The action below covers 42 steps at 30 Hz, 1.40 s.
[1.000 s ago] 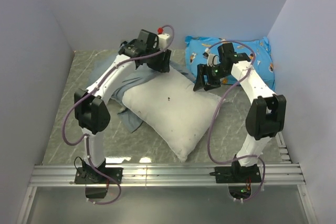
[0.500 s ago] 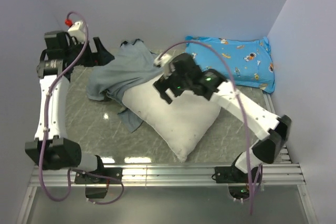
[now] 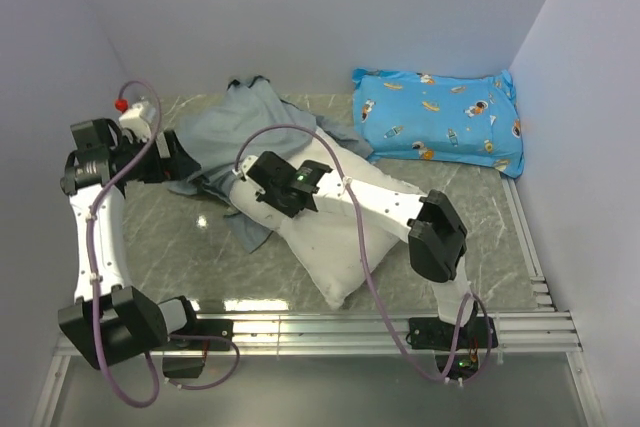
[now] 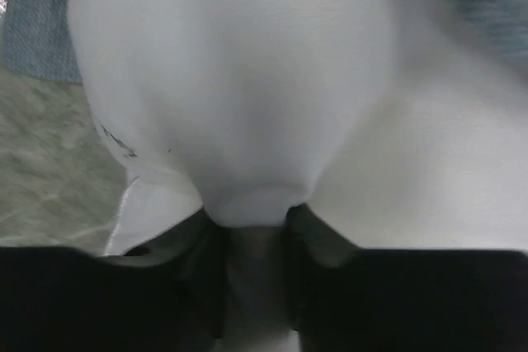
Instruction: Put the pillow into the pillowcase
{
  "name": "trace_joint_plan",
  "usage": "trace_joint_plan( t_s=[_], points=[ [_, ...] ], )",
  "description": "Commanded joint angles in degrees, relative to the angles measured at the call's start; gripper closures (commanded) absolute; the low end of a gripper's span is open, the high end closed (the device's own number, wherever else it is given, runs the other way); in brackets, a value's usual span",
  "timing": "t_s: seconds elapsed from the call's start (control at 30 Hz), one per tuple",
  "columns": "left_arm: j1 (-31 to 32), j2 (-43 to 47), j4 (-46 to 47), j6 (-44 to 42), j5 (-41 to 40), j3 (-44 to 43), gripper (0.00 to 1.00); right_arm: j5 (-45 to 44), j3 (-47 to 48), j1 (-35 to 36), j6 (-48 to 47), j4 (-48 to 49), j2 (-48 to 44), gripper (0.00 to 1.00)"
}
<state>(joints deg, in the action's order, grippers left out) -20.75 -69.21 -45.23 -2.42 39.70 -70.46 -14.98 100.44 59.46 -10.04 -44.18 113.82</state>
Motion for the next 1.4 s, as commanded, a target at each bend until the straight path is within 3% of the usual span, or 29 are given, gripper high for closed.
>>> trace_joint_plan(
  t_s=[0.0, 0.03, 0.13, 0.2, 0.27, 0.37, 0.47, 0.63, 0.73, 1.07, 1.3, 1.37],
  points=[
    [0.4, 4.7, -0.3, -16.2, 3.1, 5.3, 0.06, 5.5, 2.1, -4.1, 3.4, -0.2, -0.8, 0.95],
    [0.8, 5.2, -0.4, -18.0, 3.0, 6.7, 0.12, 6.9, 2.6, -6.0, 4.1, 0.1, -2.0, 1.00],
    [5.1, 7.6, 1.9, -23.2, 0.7, 12.4, 0.20, 14.4, 5.5, -9.2, 6.6, 0.4, -5.1, 1.00],
    [11.5, 9.7, 9.0, -22.5, -6.1, 16.5, 0.31, 19.9, 5.9, -11.8, 7.7, 1.6, -7.0, 1.00],
    [19.2, 10.8, 14.4, -21.4, -11.2, 18.8, 0.37, 22.4, 6.2, -12.4, 7.4, 1.5, -8.5, 1.00],
    [27.9, 10.6, 24.4, -17.4, -24.9, 19.2, 0.45, 24.6, 6.3, -12.6, 7.8, 0.7, -9.1, 1.00],
    [31.7, 7.2, 30.8, -14.1, -35.3, 17.6, 0.52, 26.1, 5.9, -12.7, 8.4, 0.5, -8.7, 1.00],
    [34.3, -1.1, 35.0, -13.9, -44.0, 15.4, 0.51, 27.5, 5.9, -13.1, 9.5, 0.7, -9.1, 1.00],
    [34.3, -6.2, 32.3, -12.6, -43.1, 11.5, 0.51, 27.9, 7.0, -13.8, 9.8, 0.2, -9.1, 1.00],
    [34.9, -1.9, 29.4, -13.1, -36.7, 12.8, 0.41, 28.9, 6.3, -14.8, 9.9, 0.4, -9.0, 1.00],
    [38.2, -2.7, 31.8, -13.3, -42.6, 13.9, 0.38, 30.7, 7.7, -15.2, 11.7, 0.2, -8.1, 1.00],
    [38.2, -5.9, 32.9, -13.0, -47.9, 12.4, 0.44, 30.5, 7.7, -15.3, 11.7, 0.0, -8.4, 1.00]
  ],
)
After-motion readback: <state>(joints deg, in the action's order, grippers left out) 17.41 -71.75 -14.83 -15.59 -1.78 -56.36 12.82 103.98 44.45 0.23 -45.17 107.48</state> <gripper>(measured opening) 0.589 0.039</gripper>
